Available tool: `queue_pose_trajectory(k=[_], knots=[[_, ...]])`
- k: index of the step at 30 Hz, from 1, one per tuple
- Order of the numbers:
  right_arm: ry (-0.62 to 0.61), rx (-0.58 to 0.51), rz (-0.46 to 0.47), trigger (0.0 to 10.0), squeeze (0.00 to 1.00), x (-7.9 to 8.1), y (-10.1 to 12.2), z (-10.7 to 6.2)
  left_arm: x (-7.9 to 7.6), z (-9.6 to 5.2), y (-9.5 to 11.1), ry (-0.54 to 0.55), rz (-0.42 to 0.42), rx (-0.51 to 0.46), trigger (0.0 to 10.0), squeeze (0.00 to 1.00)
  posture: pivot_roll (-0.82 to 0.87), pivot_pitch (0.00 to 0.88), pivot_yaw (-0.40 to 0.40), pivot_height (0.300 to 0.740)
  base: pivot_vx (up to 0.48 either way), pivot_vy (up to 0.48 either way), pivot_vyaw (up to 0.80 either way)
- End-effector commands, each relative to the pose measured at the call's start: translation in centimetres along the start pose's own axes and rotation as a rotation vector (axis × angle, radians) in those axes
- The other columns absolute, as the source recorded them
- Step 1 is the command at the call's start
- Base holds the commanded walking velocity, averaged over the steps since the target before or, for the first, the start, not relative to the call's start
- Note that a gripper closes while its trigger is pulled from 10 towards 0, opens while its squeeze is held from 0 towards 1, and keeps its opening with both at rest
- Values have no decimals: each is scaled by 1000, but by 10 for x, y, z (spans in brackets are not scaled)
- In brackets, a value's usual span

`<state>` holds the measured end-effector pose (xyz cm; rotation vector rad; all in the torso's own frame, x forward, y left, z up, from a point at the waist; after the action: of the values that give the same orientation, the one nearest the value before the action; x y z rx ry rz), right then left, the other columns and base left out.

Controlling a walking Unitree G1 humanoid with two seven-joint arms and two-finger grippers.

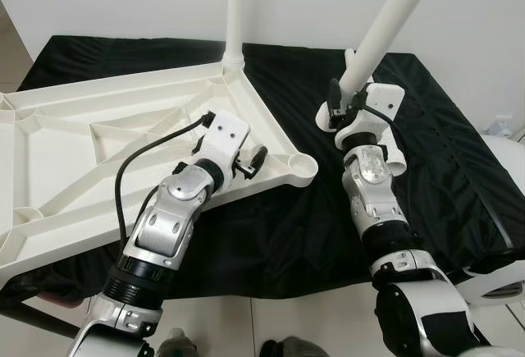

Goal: Building children table

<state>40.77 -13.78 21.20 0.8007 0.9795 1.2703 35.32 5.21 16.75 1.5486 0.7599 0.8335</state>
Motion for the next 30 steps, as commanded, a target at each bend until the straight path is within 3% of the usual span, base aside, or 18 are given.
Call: queue_pose_trajectory(k=[1,10,13,14,17,20,23,25,30], knots=[[2,1,5,10000,0,-3,1,0,-3,0,-9,0,16,20,10000,0,95,0,-85,740,0,0,0],[85,-9,17,10000,0,8,0,-11,5,-6,-16,51,-40,-4,10000,0,87,0,-72,740,0,0,0],[106,-13,21,10000,0,10,-1,-17,26,-11,-19,193,-89,-38,10000,0,74,0,-62,740,0,0,0],[106,-13,21,10000,0,10,-1,-17,26,-11,-19,193,-89,-38,10000,0,74,0,-62,740,0,0,0],[140,-27,30,10000,0,13,-1,-29,61,-26,-22,420,-150,-92,10000,0,63,0,-48,740,0,0,0],[151,-33,34,10000,0,14,0,-33,71,-33,-23,477,-178,-108,10000,0,60,0,-41,740,0,0,0],[158,-31,37,10000,0,14,-2,-44,96,-52,-26,614,-184,-129,10000,0,58,0,-29,740,0,0,0],[148,-26,32,10000,0,12,-3,-47,104,-59,-23,651,-171,-148,10000,0,56,0,-22,740,0,0,0],[129,-36,26,10000,0,10,0,-48,108,-67,-12,659,-159,-198,10000,0,53,0,-9,740,0,0,0]])
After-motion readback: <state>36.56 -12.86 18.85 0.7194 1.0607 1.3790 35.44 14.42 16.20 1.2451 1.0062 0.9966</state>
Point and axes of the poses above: a point about 5 cm out from each wrist's last joint towards the gripper, its own z axis pointing out of the wrist towards the gripper, its own y axis along the axis of the wrist's last joint, x = y × z, the point moved 5 cm from there along z, pointing out of the wrist towards the gripper, and after that the axes turned 10 degrees about -z, right-handed, at the moved point
